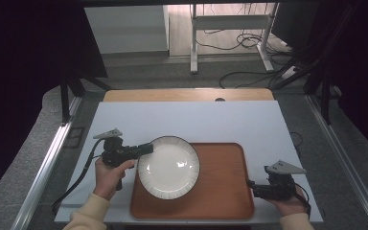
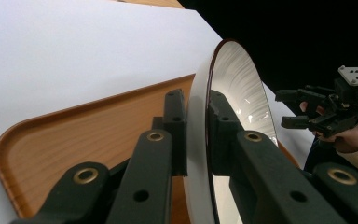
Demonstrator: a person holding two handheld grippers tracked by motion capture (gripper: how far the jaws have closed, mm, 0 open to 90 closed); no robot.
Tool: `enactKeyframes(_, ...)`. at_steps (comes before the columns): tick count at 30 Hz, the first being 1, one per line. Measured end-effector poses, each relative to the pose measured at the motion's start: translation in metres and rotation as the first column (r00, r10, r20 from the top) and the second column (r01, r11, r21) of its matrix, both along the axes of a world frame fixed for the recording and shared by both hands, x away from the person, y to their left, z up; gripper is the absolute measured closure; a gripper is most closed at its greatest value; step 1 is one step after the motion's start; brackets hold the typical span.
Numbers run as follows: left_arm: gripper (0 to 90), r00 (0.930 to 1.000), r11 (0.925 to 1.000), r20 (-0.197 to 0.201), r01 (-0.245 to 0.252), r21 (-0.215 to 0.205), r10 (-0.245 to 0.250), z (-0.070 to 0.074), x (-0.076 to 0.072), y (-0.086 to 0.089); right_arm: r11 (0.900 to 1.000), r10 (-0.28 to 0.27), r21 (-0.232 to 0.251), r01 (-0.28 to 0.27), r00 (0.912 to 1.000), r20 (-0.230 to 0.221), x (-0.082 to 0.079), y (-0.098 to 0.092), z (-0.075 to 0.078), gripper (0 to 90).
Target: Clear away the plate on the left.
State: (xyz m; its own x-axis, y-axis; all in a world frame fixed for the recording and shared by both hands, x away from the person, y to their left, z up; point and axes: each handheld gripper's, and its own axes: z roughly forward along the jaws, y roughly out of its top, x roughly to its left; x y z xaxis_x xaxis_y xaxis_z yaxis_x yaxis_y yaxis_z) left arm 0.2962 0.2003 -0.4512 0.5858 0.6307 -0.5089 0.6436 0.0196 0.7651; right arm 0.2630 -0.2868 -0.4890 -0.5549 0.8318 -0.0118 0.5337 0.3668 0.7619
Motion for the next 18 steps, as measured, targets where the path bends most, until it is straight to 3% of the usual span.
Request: enactKeyframes(18, 81.0, 0.9986, 0.9986, -0.015, 0.052, 0.012, -0.051, 0.0, 0.014, -0.034, 1.0, -0.009, 0.005, 0.009, 1.0, -0.002, 0.0, -0.001, 0.0, 15.9)
